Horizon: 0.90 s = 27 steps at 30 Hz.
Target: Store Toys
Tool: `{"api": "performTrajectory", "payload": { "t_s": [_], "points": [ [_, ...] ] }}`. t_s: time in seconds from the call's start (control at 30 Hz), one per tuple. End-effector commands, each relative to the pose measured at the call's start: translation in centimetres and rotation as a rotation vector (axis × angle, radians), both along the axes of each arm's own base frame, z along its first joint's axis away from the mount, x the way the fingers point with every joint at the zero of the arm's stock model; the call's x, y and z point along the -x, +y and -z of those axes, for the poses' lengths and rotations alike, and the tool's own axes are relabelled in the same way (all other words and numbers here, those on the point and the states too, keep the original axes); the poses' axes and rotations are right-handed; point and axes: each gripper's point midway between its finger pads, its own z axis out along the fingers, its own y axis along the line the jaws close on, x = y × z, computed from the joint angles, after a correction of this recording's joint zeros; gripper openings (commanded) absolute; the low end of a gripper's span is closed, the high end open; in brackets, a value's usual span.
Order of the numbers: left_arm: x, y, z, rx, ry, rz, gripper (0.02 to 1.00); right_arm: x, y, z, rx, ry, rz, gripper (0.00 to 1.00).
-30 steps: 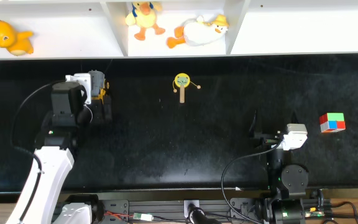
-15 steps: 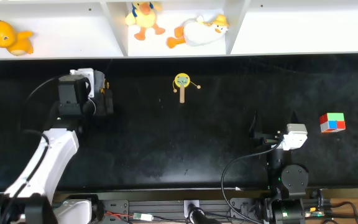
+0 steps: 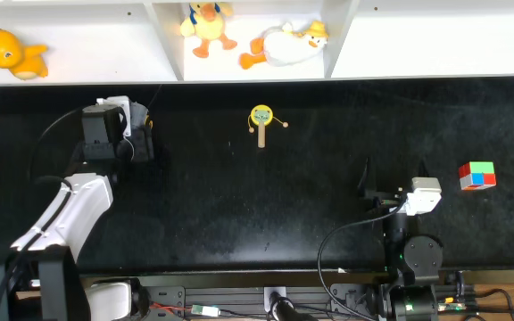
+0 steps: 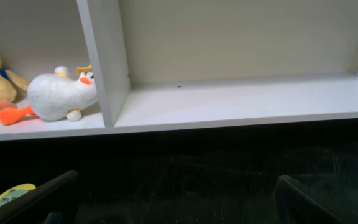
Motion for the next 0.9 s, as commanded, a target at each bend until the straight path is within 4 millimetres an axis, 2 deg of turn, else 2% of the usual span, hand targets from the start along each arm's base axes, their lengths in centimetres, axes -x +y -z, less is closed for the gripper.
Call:
{"api": "performTrajectory", "payload": {
  "t_s": [0.03, 0.13, 0.2, 0.33, 0.47, 0.63, 0.77, 0.8, 0.9],
  "points": [
    [-0.8, -0.7, -0.3, 0.041, -0.032, 0.026, 0.603, 0.0, 0.0, 0.3, 0.000, -0.002, -0.002, 0.993],
    [-0.9, -0.8, -0.4, 0.044, -0.039, 0.029, 0.478, 0.0, 0.0, 0.3, 0.000, -0.002, -0.002, 0.996],
    [-0.9, -0.8, -0.4, 0.044, -0.038, 0.029, 0.437, 0.0, 0.0, 0.3, 0.000, -0.002, -0.002, 0.993],
    [-0.9, -0.8, -0.6, 0.044, -0.044, 0.029, 0.408, 0.0, 0.0, 0.3, 0.000, -0.002, -0.002, 0.998],
    [-1.1, -0.8, -1.7, 0.042, -0.075, 0.029, 0.402, 0.0, 0.0, 0.3, 0.000, -0.002, -0.001, 0.996],
    [-1.2, -0.8, -4.8, 0.038, -0.159, 0.032, 0.391, 0.0, 0.0, 0.3, 0.000, -0.002, -0.002, 0.993],
    [-1.2, -0.8, -8.3, 0.032, -0.257, 0.034, 0.391, 0.0, 0.0, 0.3, 0.000, -0.002, -0.002, 0.996],
    [-1.1, -0.8, -9.8, 0.030, -0.299, 0.034, 0.391, 0.0, 0.0, 0.3, 0.000, -0.002, -0.002, 0.996],
    [-1.5, -0.9, -11.6, 0.032, -0.345, 0.041, 0.391, 0.0, 0.0, 0.3, 0.000, -0.002, -0.002, 0.996]
  ]
}}
